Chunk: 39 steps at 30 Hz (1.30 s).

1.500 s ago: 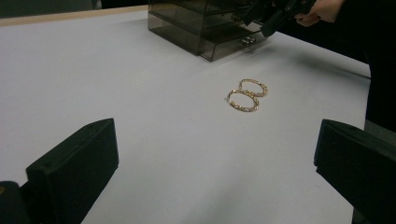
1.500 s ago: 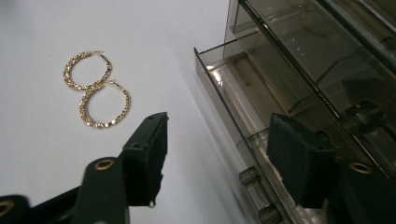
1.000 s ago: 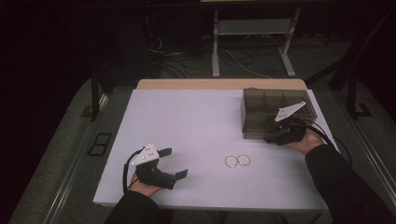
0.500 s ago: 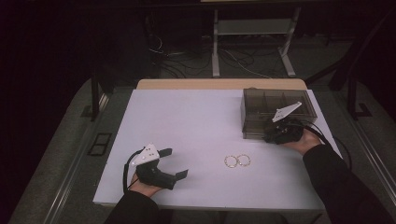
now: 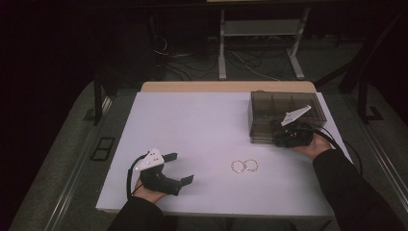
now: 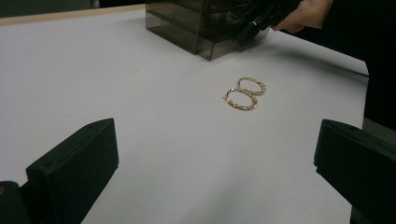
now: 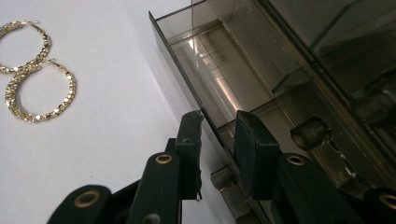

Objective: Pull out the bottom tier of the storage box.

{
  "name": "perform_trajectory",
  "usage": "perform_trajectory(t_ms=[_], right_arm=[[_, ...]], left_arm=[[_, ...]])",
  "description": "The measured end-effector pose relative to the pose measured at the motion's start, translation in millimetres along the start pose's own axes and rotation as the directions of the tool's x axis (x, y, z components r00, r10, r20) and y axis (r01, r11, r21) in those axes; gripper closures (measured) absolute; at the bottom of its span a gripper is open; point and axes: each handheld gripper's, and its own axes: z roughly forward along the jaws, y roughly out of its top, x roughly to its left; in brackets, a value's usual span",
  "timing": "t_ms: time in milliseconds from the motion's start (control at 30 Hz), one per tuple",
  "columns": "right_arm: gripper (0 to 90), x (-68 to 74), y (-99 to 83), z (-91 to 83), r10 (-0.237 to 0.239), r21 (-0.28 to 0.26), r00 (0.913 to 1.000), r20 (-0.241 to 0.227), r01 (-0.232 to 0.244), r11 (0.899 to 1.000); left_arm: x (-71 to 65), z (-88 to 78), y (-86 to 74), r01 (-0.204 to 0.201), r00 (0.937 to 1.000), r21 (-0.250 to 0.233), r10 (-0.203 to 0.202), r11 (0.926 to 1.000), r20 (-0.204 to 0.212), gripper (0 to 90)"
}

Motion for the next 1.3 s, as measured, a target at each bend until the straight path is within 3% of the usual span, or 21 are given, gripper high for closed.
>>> perform_trajectory(t_ms=[667,1300], right_arm=[[71.1,0.8,-6.4,-4.3,-0.004,-0.008,0.9996,-0.029,0.004,1.000],[72.5,1.5,-11.1,-5.8,0.000,0.030,0.9971,-0.076,0.002,1.000]], left_arm=[[0.1,0.7,-0.2,0.000,1.0000,0.005,0.000,1.0000,-0.001,0.0],[-0.9,1.5,-0.3,-0.012,0.9999,0.012,0.012,0.9999,0.011,0.0]])
